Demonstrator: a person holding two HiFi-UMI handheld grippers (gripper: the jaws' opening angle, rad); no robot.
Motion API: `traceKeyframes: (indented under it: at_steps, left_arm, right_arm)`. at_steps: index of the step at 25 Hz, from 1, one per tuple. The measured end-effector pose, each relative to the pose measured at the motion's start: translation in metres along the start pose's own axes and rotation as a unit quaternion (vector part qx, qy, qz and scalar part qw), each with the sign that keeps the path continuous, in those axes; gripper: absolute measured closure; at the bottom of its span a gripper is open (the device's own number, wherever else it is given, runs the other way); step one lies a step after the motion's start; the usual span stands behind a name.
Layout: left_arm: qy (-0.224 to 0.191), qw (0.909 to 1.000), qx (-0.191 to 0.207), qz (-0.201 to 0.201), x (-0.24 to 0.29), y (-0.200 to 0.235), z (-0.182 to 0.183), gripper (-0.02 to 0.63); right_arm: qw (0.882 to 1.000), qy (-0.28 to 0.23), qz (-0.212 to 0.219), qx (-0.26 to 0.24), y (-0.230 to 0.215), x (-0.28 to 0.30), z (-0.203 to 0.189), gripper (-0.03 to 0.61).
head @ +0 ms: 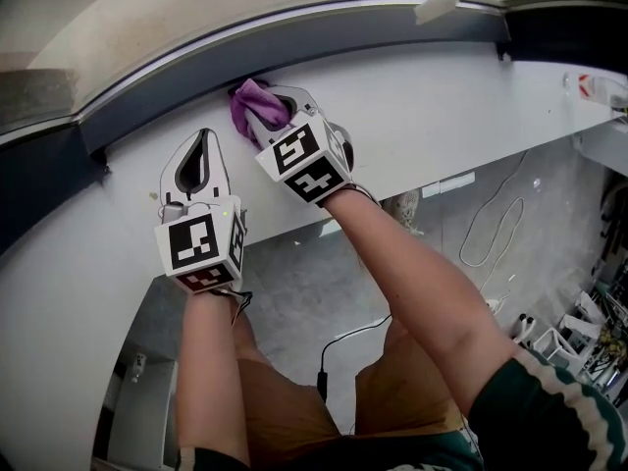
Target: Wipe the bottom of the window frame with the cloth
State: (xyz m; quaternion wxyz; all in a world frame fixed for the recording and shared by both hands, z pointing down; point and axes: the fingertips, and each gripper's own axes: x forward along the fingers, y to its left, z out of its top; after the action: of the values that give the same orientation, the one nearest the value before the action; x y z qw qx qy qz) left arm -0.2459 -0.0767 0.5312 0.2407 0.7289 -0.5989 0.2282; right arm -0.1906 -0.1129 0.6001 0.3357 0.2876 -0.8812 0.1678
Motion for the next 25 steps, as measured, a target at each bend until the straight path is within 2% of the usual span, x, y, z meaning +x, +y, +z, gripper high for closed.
traceKeyframes:
  at_steps: [11, 16, 25]
  left_arm:
    - [-0.001, 0.9993, 0.022, -0.032, 0.028, -0.059, 0.019, 0.606]
    - [0.000, 0.9983, 0.025, -0.052, 0.043, -0.091, 0.024, 0.606]
    - [0.004, 0.9942, 0.053, -0.094, 0.075, -0.159, 0.034, 0.606]
  right_arm:
    - [1.000, -0.004, -0.015, 0.002, -0.050, -0.032, -0.027, 0.480]
    - [0.999, 0.003, -0.032, -0.021, -0.077, -0.050, -0.039, 0.480]
    - [0.997, -0.003, -0.070, 0.012, -0.143, -0.089, -0.068, 0.480]
